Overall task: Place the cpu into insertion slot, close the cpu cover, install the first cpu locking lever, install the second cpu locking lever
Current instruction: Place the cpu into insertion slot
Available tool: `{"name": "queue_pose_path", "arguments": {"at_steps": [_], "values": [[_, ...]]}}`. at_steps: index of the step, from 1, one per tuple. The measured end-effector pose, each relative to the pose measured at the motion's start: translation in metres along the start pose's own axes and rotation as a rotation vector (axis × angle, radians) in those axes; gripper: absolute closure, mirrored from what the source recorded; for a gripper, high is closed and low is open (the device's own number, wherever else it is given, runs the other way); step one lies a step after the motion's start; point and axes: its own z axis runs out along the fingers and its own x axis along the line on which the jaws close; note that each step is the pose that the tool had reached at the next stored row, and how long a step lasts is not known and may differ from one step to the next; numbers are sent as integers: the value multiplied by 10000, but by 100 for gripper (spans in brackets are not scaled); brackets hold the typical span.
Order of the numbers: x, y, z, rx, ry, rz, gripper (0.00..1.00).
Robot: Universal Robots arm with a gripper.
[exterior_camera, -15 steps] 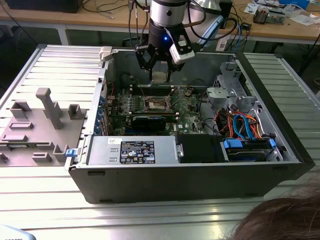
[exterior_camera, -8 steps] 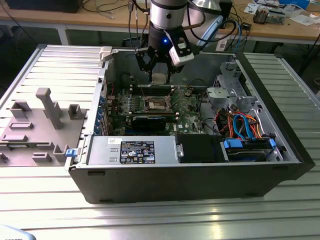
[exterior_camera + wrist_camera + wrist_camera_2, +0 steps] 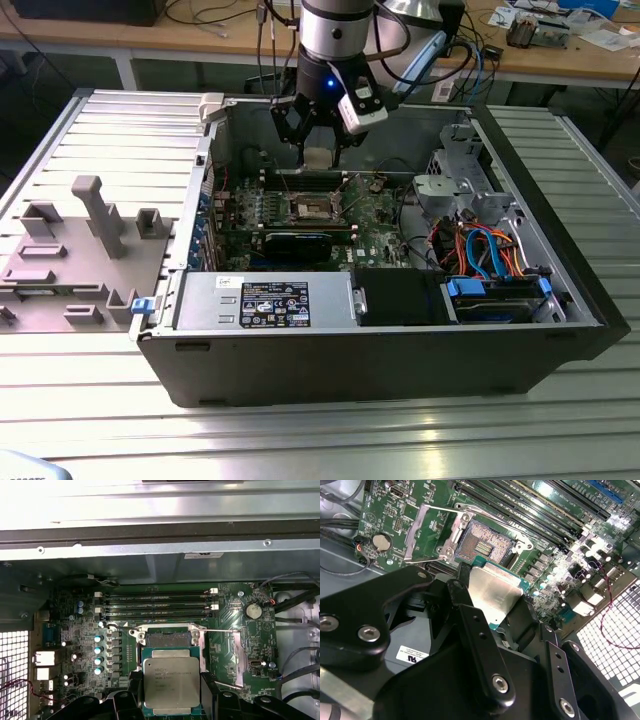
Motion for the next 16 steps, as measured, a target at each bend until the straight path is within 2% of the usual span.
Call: {"name": "queue_pose_path", "arguments": {"at_steps": [3,16], "values": [[0,-1,6,28,3,-33,45],[0,-3,31,29,4,-57,45]]}}
